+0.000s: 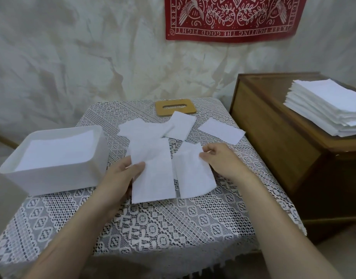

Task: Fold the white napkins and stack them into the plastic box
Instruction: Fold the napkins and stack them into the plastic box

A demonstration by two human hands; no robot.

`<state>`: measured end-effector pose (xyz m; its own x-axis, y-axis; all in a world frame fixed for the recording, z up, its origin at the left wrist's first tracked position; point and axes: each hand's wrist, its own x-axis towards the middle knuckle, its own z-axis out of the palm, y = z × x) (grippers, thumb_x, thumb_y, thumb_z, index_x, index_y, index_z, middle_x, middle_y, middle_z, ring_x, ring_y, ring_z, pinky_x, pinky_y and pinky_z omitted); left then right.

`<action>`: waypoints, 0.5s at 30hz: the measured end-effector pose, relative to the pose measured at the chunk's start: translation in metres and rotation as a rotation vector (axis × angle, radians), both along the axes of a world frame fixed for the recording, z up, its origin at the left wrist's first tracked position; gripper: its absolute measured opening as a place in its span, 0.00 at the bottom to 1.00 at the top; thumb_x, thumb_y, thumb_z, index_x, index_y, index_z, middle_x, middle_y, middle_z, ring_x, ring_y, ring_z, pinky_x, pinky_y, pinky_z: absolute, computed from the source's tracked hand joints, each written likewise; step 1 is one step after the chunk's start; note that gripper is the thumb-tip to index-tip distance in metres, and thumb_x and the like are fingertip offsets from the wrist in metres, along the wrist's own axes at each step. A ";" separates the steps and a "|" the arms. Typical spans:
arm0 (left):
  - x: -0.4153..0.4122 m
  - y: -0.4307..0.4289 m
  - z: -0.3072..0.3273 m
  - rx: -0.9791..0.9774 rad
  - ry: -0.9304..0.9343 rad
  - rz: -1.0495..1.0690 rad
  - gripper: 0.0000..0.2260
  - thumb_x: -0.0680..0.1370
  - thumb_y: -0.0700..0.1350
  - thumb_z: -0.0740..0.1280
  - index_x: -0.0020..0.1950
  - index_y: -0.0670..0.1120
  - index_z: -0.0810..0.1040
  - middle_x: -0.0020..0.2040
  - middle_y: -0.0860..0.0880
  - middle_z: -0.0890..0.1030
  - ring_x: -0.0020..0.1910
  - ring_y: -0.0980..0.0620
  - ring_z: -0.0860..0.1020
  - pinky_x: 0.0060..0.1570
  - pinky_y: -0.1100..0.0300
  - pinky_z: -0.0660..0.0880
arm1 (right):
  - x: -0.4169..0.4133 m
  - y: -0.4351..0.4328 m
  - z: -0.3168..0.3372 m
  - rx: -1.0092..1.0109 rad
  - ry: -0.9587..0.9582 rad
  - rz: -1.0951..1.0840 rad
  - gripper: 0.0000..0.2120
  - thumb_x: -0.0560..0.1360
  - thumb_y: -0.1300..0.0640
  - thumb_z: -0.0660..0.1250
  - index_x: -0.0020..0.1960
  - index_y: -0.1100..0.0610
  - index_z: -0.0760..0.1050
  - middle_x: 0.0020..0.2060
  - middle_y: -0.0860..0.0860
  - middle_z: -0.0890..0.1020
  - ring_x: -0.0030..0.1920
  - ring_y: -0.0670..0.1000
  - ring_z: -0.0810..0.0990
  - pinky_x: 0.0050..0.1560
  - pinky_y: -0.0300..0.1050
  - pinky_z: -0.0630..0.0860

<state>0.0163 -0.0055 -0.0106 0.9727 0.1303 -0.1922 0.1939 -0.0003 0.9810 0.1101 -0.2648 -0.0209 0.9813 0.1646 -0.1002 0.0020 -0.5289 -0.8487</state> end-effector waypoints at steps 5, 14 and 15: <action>0.000 -0.004 0.000 -0.006 0.017 0.006 0.10 0.85 0.44 0.63 0.60 0.50 0.83 0.54 0.47 0.88 0.54 0.41 0.85 0.60 0.35 0.76 | -0.002 0.006 0.001 -0.118 -0.007 0.018 0.08 0.77 0.50 0.71 0.50 0.53 0.80 0.46 0.50 0.82 0.48 0.54 0.83 0.48 0.50 0.78; 0.000 -0.012 -0.002 -0.082 -0.010 0.029 0.10 0.86 0.47 0.62 0.60 0.46 0.82 0.53 0.50 0.88 0.49 0.50 0.87 0.51 0.50 0.82 | -0.017 0.005 0.034 0.315 -0.167 -0.176 0.07 0.81 0.59 0.67 0.46 0.58 0.82 0.43 0.56 0.86 0.40 0.50 0.81 0.42 0.46 0.73; 0.000 -0.013 -0.002 -0.086 -0.013 0.033 0.10 0.86 0.47 0.62 0.60 0.47 0.82 0.52 0.50 0.88 0.48 0.52 0.87 0.49 0.51 0.82 | -0.020 0.005 0.039 0.429 -0.124 -0.170 0.06 0.81 0.60 0.67 0.48 0.57 0.83 0.45 0.54 0.88 0.42 0.50 0.83 0.45 0.48 0.77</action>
<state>0.0164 -0.0182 -0.0127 0.9706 0.1460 -0.1916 0.1798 0.0901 0.9796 0.0906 -0.2594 0.0177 0.9981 0.0014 0.0611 0.0608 -0.1329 -0.9893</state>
